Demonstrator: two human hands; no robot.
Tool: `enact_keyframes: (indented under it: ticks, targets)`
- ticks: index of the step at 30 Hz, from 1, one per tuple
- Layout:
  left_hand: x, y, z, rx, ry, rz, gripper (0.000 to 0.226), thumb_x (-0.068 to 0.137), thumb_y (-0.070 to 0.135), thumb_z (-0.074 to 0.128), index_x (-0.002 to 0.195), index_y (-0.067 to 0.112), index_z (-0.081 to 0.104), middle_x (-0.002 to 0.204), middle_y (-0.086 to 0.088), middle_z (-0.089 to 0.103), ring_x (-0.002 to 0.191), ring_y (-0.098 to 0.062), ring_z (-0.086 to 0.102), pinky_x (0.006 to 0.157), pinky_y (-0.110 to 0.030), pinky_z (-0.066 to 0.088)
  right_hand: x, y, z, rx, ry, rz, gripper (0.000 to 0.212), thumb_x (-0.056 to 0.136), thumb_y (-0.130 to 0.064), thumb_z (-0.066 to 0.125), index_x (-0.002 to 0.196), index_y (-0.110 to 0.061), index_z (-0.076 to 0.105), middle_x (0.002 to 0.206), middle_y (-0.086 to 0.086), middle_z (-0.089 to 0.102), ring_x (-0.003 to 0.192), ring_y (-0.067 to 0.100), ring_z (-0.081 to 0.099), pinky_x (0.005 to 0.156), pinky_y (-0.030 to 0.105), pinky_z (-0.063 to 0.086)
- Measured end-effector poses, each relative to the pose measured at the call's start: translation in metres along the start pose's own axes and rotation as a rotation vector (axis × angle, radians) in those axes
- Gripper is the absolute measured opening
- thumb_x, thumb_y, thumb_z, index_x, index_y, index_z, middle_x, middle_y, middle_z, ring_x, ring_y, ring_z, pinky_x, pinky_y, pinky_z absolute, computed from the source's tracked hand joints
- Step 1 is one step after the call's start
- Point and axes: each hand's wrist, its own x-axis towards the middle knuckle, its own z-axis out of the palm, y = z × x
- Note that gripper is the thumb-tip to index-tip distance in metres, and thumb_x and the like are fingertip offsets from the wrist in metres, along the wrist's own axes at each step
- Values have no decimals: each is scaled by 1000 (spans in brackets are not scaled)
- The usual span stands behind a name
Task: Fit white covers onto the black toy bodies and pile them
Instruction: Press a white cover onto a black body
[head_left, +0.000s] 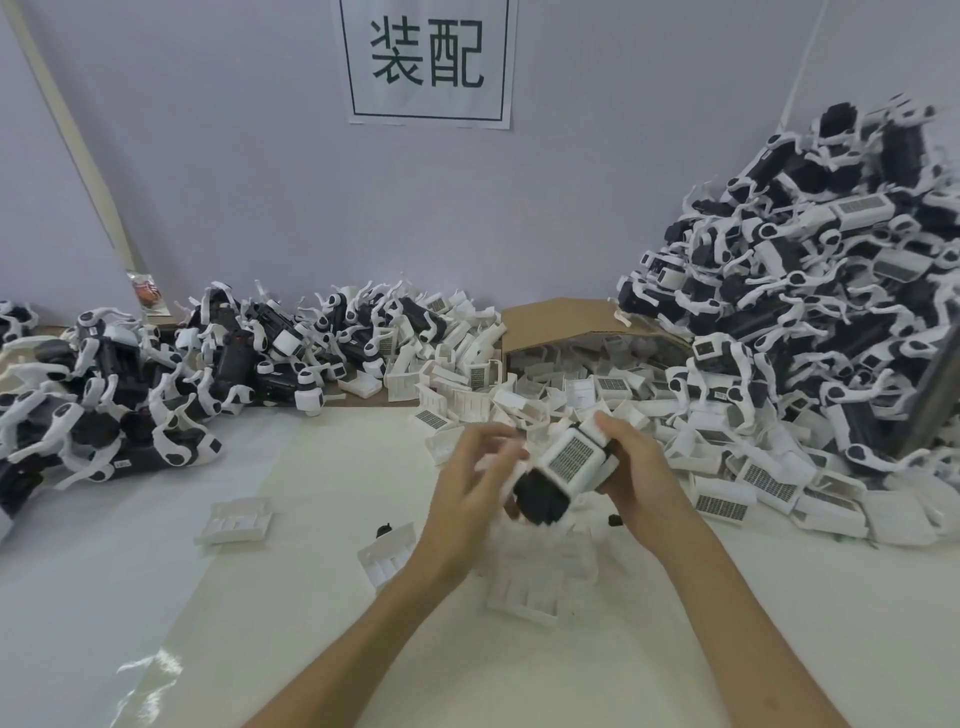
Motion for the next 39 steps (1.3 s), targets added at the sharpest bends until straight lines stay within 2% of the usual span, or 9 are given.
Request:
enact_keyframes:
  ticks: [4,10,13,17,21,25,29,33,39]
  targets:
    - [6,3,-6,-84,201,-19,37,90,46,45,113,20,57,110,-1,63,82,-19,69,73,-26,49,-1,-6,-8,246,58,60,24,75,-40,71,75,-18,80,80,4,71,63,13,64,51,23,51]
    - [4,-3,-5,-50,319,22,34,90,52,38,109,30,55,122,6,56,90,2,63,80,-29,43,-5,-6,-6,375,-73,83,30,78,-34,74,96,-11,78,97,11,73,71,18,67,53,24,56]
    - [8,-5,-6,-83,317,-15,36,92,50,36,110,27,56,123,5,55,85,3,63,78,-29,44,-8,-15,-10,188,-204,124,28,84,-38,72,101,-16,77,100,8,71,84,22,61,68,33,49]
    - [14,-8,-10,-138,398,-78,25,108,34,35,105,24,57,121,4,57,87,-16,66,78,-36,45,-10,-50,-15,-222,-440,170,17,81,-39,64,80,-23,70,79,-2,65,67,13,57,51,22,44]
    - [20,-9,-14,-179,442,-102,27,108,31,33,102,23,58,114,9,59,82,-18,65,70,-34,44,27,-130,-32,136,-128,-54,35,95,-27,61,118,0,62,108,9,65,79,15,67,63,21,56]
    - [22,-13,-12,-166,423,-121,27,109,31,33,104,21,58,113,8,59,83,-22,64,72,-36,44,75,-229,-61,575,100,-246,65,104,-36,51,153,-4,24,142,26,50,104,37,69,89,44,59]
    - [21,-13,-11,-152,392,-137,28,109,32,33,104,22,59,99,17,66,87,-27,62,77,-40,42,84,-227,-61,177,290,-205,47,104,-26,49,145,-6,39,114,18,67,95,28,72,86,39,58]
    - [17,-10,-8,-111,365,-133,25,108,31,34,105,22,57,119,3,56,85,-21,64,74,-36,44,63,-137,-38,-110,334,-180,22,102,-17,52,119,-9,62,84,3,78,71,17,73,71,29,56]
    - [17,-8,-6,-45,344,-163,24,108,30,36,105,21,58,121,2,55,69,-5,65,68,-29,42,17,9,4,-619,53,-74,18,96,-17,61,105,-29,72,106,-16,70,102,4,64,76,6,45]
